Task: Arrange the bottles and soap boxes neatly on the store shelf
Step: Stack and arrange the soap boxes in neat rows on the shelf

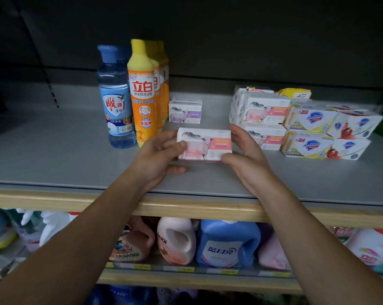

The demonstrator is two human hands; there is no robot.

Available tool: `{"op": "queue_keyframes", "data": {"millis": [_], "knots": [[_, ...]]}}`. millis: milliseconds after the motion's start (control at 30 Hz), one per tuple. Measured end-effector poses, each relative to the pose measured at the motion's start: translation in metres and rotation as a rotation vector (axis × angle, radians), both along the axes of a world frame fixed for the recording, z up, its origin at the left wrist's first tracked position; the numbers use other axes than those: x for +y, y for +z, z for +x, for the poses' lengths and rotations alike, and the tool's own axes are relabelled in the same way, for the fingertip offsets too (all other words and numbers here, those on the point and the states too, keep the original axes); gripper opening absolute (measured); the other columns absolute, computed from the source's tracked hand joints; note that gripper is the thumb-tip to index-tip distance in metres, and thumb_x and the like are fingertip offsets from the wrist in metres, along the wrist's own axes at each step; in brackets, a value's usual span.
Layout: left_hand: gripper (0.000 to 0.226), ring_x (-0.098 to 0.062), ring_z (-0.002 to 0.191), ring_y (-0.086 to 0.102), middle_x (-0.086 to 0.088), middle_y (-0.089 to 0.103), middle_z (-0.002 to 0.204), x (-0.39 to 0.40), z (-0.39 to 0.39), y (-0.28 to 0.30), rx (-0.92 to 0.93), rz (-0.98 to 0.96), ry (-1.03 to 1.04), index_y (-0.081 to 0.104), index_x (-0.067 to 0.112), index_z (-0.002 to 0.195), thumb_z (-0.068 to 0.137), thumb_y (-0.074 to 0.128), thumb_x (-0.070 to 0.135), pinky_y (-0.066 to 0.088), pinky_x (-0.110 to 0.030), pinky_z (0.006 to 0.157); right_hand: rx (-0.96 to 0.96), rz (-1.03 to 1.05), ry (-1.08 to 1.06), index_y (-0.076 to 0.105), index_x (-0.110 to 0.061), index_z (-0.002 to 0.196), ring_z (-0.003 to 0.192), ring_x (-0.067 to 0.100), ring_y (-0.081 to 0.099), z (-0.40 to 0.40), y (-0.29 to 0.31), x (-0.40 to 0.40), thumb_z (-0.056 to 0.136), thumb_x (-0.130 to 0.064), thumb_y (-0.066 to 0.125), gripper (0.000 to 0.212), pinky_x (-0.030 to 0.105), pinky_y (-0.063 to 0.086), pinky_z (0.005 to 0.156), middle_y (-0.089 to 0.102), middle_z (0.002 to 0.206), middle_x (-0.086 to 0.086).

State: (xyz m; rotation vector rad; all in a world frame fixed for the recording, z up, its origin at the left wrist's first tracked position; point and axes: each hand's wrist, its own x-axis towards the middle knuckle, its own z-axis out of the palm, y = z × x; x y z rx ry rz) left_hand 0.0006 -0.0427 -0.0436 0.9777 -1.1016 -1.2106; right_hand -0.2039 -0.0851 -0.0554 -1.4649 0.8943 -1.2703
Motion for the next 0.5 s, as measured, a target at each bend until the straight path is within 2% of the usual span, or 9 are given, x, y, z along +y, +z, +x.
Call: {"op": "queue_keyframes", "data": {"millis": [67,133,200,267,367,433,500], "knots": [[0.028,-0.021,0.09,0.072,-0.004,0.074,0.105,0.0023,0.0007,-0.001,-0.006,-0.04,-0.042,0.063,0.014,0.116,0.091,0.058,0.002,0.059,-0.029,0.061,-0.019,0.029,-0.003,0.046,-0.007,0.139,0.119,0.021,0.059,0.0005,-0.0017,-0.0018,0.08,0.016,0.061,0.065,0.04,0.048,0.102,0.061,0.13,0.01],[0.032,-0.025,0.095,0.071,-0.008,0.073,0.11,0.004,0.0006,-0.0009,-0.002,-0.066,-0.056,0.062,0.013,0.116,0.091,0.055,-0.005,0.06,-0.033,0.067,0.023,-0.006,-0.006,0.053,-0.005,0.132,0.106,0.017,0.066,0.0011,-0.0037,-0.002,0.085,0.014,0.059,0.051,0.031,0.051,0.095,0.069,0.118,0.008],[0.038,-0.029,0.099,0.07,-0.012,0.07,0.116,0.0051,0.0008,0.0,0.009,-0.097,-0.049,0.06,0.011,0.122,0.089,0.055,-0.008,0.06,-0.037,0.073,0.095,-0.078,-0.055,0.059,-0.017,0.125,0.102,0.011,0.066,0.0024,-0.0044,-0.0011,0.086,0.009,0.064,0.047,0.026,0.052,0.092,0.071,0.115,0.001],[0.04,-0.03,0.103,0.068,-0.012,0.068,0.119,0.0069,0.0009,0.0011,0.033,-0.113,-0.046,0.06,0.013,0.124,0.086,0.062,-0.001,0.06,-0.041,0.079,0.161,-0.151,-0.116,0.058,-0.032,0.118,0.098,0.006,0.065,0.0038,-0.004,-0.0005,0.084,0.004,0.068,0.05,0.026,0.052,0.089,0.069,0.114,-0.008],[0.039,-0.029,0.108,0.066,-0.01,0.068,0.119,0.0102,-0.0017,0.0025,0.087,-0.099,-0.023,0.065,0.012,0.116,0.077,0.066,0.016,0.057,-0.044,0.087,0.175,-0.191,-0.123,0.056,-0.031,0.114,0.084,0.008,0.068,0.0038,-0.0043,0.0005,0.082,0.004,0.068,0.049,0.028,0.055,0.074,0.064,0.122,-0.007],[0.027,-0.027,0.107,0.064,-0.009,0.066,0.116,0.0102,-0.0035,0.0024,0.077,-0.097,0.041,0.068,0.009,0.102,0.076,0.067,0.015,0.055,-0.044,0.092,0.204,-0.198,-0.092,0.055,-0.035,0.11,0.082,0.009,0.068,0.0036,-0.0044,0.0026,0.077,-0.005,0.072,0.047,0.028,0.056,0.077,0.061,0.12,-0.018],[0.011,-0.025,0.108,0.061,-0.01,0.062,0.121,0.0093,-0.0045,0.002,0.03,-0.104,0.081,0.069,0.006,0.09,0.08,0.067,0.003,0.051,-0.043,0.093,0.246,-0.195,-0.058,0.055,-0.041,0.104,0.087,0.01,0.07,0.0037,-0.0029,0.006,0.073,-0.016,0.073,0.044,0.026,0.055,0.082,0.058,0.121,-0.029]]}}
